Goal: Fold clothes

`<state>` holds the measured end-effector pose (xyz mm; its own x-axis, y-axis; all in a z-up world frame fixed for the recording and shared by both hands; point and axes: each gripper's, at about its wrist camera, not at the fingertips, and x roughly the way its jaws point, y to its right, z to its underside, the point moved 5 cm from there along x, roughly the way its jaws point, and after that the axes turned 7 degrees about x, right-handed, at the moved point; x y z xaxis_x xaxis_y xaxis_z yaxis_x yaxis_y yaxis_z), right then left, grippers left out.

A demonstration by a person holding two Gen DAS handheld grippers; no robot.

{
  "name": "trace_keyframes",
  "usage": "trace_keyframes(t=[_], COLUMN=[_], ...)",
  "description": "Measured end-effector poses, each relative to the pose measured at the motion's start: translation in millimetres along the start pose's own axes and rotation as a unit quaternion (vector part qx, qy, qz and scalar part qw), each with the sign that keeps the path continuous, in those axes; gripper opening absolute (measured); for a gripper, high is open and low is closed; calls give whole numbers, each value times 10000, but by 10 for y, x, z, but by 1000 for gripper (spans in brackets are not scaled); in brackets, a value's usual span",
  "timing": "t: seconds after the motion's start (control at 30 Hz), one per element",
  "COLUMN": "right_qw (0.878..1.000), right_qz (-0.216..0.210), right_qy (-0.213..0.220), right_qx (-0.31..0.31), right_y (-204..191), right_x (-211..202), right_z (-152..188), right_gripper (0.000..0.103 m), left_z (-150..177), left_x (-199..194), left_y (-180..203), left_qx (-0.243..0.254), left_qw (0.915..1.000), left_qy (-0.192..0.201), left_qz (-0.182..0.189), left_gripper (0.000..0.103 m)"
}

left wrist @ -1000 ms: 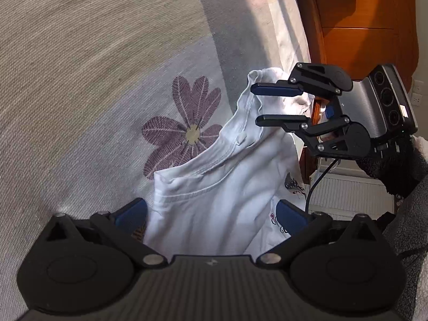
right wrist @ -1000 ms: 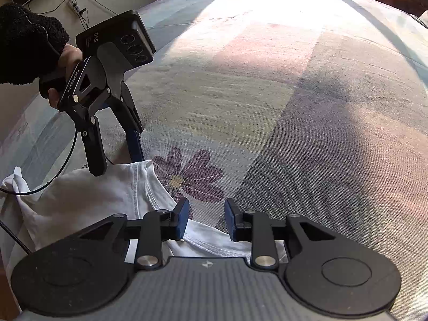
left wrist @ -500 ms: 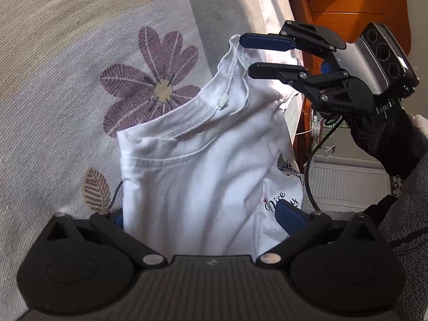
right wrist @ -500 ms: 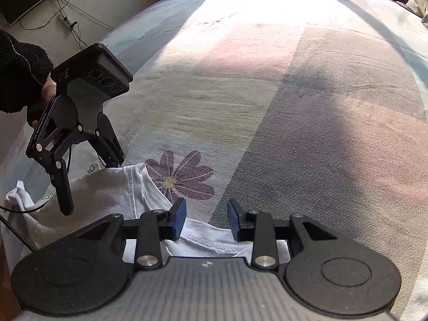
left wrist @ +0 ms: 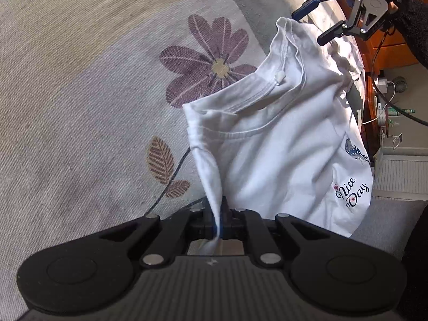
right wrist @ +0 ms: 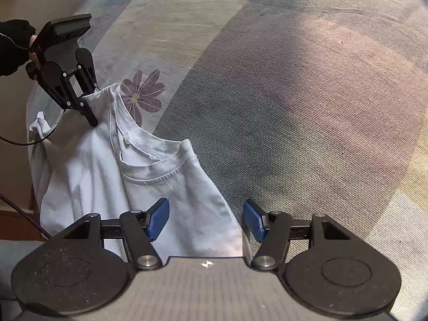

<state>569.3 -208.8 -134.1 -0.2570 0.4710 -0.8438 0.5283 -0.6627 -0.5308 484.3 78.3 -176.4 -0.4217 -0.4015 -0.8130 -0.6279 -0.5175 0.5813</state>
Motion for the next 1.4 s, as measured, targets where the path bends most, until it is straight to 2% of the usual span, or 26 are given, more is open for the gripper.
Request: trace_keyframes(t=[0.13,0.2,0.27,0.33,0.43,0.57,0.67,0.73,0.8,0.87,0.97,1.03,1.07,1.13,1.17,1.23,1.27,1.4], right_qw=[9947,9901,9865,9845,9802,9730,9715,9721,9740,9767,9764,9755,9746,9789,9821,9909,9942,9996], right_qz=[-848,-1142,-1298,-1390,-1436,-1699,-1871,-1935,-1885,-1771,-1726,-1709,-1699,-1621,-1520,-1105,-883,25], right_qy=[-523,-760,-969,-1062,-1347,-1332,-1125,-1080,-1150,-1168,-1108,-954,-868,-753,-725,-644,-555,-50], right_qx=[254,286,230,106,210,815,925,766,501,335,674,1006,1174,993,839,414,264,-294], right_y=[144,139,95,55,161,368,315,177,34,19,221,341,397,304,233,89,29,-307], right_x=[105,180,238,245,187,85,146,248,329,297,232,246,257,304,324,321,300,202], right_z=[-204,-329,-401,-393,-187,139,60,-68,-149,-94,103,167,193,158,136,128,146,325], right_gripper=[72,72,73,80,79,78,78,78,78,77,55,29,24,20,20,7,5,7], left_z=[-7,-13,-13,6,43,92,95,77,64,76,114,102,97,86,91,115,129,190], left_x=[-7,-7,-7,-10,-4,14,1,-1,-1,-4,-16,-17,-18,-20,-26,-31,-29,-73], left_y=[37,45,68,99,155,183,164,177,193,200,140,147,150,158,176,248,288,483], left_qx=[173,200,214,202,221,204,124,96,68,-52,-328,-328,-328,-329,-345,-492,-588,-648], left_qw=[9997,9996,9993,9989,9978,9973,9975,9972,9966,9962,9964,9964,9963,9962,9955,9923,9902,9791], left_qy=[-67,-86,-86,-47,36,162,189,153,115,161,312,294,285,268,275,385,455,682], left_qz=[-135,-187,-279,-419,-623,-688,-669,-730,-819,-856,-711,-730,-740,-766,-841,-1070,-1180,-1804], left_gripper=[8,8,8,8,8,8,8,8,8,8,8,8,8,8,8,8,8,5])
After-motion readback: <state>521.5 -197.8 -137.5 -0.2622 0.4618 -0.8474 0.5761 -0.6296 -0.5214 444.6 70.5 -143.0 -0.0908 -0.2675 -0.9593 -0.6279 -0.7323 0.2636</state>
